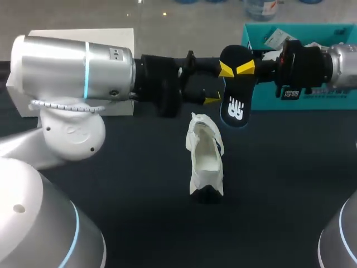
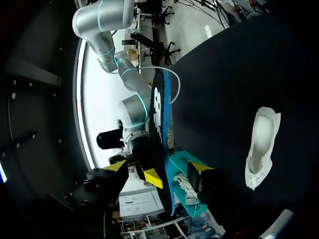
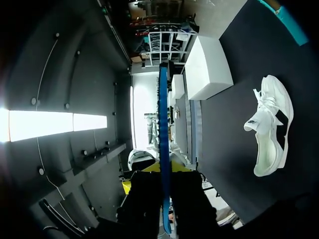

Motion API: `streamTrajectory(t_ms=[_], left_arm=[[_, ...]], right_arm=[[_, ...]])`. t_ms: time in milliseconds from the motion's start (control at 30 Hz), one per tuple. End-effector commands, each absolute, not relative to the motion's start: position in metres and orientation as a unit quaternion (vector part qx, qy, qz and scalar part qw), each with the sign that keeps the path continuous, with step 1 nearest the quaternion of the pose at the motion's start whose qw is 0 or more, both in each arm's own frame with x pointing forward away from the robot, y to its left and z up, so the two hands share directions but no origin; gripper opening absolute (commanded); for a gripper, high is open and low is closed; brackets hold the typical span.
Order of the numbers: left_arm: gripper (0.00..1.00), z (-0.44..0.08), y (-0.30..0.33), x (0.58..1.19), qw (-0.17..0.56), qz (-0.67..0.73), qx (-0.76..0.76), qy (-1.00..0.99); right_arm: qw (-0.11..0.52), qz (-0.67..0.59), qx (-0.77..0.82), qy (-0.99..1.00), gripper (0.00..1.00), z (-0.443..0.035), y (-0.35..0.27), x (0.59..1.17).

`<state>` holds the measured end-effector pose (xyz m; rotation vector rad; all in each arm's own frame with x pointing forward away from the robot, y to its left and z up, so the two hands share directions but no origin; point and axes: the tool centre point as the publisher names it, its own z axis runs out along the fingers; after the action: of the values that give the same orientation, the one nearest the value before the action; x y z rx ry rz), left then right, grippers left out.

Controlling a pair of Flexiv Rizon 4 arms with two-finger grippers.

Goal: Take the shoe out of the shoebox, open the shoe tongue, remove and reinsert the insole, then place the shoe into the shoebox

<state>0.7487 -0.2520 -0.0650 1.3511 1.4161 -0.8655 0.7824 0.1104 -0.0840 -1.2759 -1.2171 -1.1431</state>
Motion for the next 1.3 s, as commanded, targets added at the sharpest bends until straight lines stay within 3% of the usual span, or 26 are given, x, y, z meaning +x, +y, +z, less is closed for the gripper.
streamTrajectory(t_ms=[33, 533, 1300], left_arm=[[1.0, -0.048, -0.238, 0.765, 0.41, -0.346, 0.611, 0.582], [1.0, -0.009, -0.228, 0.778, 0.296, -0.266, 0.69, 0.604], [1.0, -0.004, -0.23, 0.781, 0.272, -0.238, 0.687, 0.63]], right_arm=[[0.502, -0.465, -0.524, -0.507, 0.0, -0.088, 0.115, 0.79], [0.506, -0.44, -0.534, -0.515, 0.0, -0.102, 0.122, 0.794], [0.508, -0.427, -0.526, -0.531, 0.0, -0.108, 0.128, 0.799]])
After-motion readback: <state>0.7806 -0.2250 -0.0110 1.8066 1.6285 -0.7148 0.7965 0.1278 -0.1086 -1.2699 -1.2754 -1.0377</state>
